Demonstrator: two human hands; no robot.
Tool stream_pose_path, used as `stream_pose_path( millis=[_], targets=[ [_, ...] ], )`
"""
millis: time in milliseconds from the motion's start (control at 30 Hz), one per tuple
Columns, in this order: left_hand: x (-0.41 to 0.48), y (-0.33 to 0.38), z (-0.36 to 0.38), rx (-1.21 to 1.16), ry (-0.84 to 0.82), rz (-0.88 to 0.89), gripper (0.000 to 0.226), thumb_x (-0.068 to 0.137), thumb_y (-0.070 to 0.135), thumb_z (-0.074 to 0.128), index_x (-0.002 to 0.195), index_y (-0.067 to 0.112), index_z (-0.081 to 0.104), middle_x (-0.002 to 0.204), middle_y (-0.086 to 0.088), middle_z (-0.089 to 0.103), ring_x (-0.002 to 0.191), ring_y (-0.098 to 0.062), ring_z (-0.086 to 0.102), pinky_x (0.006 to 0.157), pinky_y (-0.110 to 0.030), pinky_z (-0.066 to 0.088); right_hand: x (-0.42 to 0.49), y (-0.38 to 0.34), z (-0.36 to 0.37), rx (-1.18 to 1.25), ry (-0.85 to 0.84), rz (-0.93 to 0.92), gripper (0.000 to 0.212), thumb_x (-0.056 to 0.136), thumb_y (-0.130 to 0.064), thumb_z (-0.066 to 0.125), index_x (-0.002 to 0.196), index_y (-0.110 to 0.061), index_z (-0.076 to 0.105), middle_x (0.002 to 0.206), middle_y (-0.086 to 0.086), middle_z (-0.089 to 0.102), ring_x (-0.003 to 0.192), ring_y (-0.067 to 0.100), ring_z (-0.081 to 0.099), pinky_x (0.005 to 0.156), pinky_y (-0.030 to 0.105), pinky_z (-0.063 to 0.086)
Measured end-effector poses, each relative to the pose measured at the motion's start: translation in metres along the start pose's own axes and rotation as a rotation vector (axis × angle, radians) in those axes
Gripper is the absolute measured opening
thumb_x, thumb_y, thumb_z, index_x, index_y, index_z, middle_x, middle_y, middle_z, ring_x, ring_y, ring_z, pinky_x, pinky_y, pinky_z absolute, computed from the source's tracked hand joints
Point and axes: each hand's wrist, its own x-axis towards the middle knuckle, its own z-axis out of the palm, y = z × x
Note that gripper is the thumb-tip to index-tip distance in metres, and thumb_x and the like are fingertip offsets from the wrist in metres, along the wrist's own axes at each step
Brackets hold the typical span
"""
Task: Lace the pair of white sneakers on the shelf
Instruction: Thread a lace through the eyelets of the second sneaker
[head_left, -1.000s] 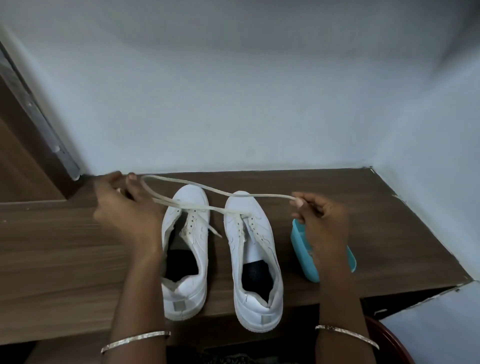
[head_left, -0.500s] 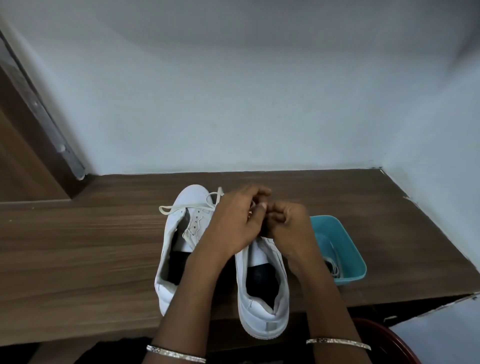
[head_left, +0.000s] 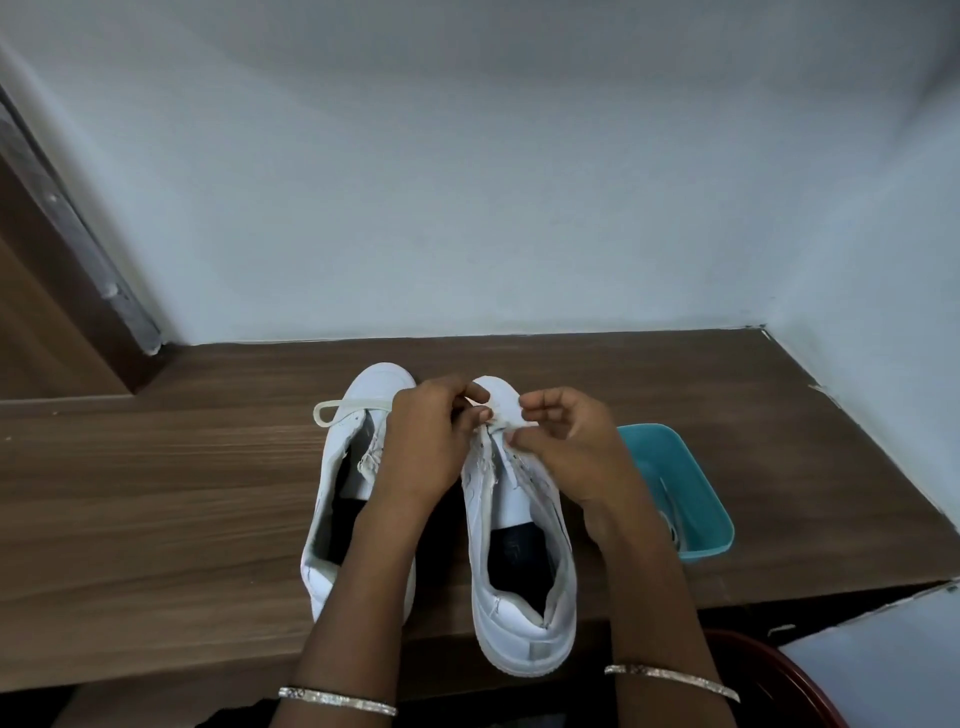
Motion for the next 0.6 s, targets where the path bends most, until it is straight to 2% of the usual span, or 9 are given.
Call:
stream_pose_path(
  millis=[67,100,233,400,500,600],
  targets=[
    [-0.001,0.006,0.003,-0.058,0.042,-0.028,0.011,0.085,0.008,0.075,0.093,0.016,0.077,0.078,0.007,0.072,0.073,-0.011,0.068,0.075,-0.024,0.052,-0.003,-0.001,0.010,-0.196,-0.090,-0.017,0.043,0.074,-0.013,0.080,0.112,-0.025,0.064,0.109,-0.008,0.065,0.098,0.009,0.063,0.079,0.023,0.053],
    [-0.001,0.009,0.005,-0.073,0.047,-0.032,0.011,0.085,0.008,0.075,0.091,0.017,0.078,0.077,0.008,0.072,0.074,-0.009,0.068,0.075,-0.024,0.052,-0.004,-0.003,0.013,-0.262,-0.083,-0.035,0.046,0.073,-0.015,0.079,0.115,-0.024,0.062,0.111,-0.008,0.063,0.097,0.008,0.061,0.076,0.020,0.049],
    [-0.005,0.016,0.012,-0.089,-0.009,-0.006,0.011,0.083,0.008,0.076,0.089,0.017,0.078,0.079,0.008,0.074,0.075,-0.003,0.065,0.075,-0.017,0.049,0.000,0.000,0.012,-0.486,0.002,-0.073,0.052,0.073,-0.029,0.080,0.120,-0.018,0.061,0.115,-0.002,0.064,0.104,0.017,0.062,0.087,0.034,0.052],
    [-0.004,0.010,0.016,-0.050,-0.120,0.024,0.013,0.084,0.006,0.072,0.087,0.018,0.078,0.085,0.008,0.075,0.081,-0.004,0.068,0.079,-0.018,0.052,-0.001,0.000,0.010,-0.526,0.107,-0.061,0.016,0.080,-0.029,0.075,0.092,-0.020,0.079,0.086,-0.002,0.075,0.087,0.018,0.068,0.080,0.035,0.055],
    [-0.004,0.008,0.019,0.090,-0.107,0.028,0.008,0.085,0.012,0.071,0.086,0.019,0.072,0.084,0.008,0.073,0.084,-0.013,0.067,0.082,-0.029,0.050,0.001,0.002,0.007,-0.503,0.149,-0.067,0.013,0.082,-0.028,0.074,0.080,-0.018,0.081,0.071,0.001,0.074,0.074,0.020,0.066,0.068,0.032,0.052],
    [-0.004,0.008,0.021,0.110,-0.090,-0.021,0.009,0.082,0.014,0.072,0.081,0.021,0.067,0.079,0.009,0.071,0.083,-0.015,0.067,0.080,-0.033,0.049,0.002,0.010,0.003,-0.328,0.193,0.005,0.008,0.078,-0.026,0.075,0.074,-0.022,0.081,0.065,-0.003,0.073,0.072,0.020,0.068,0.071,0.038,0.057]
  ],
)
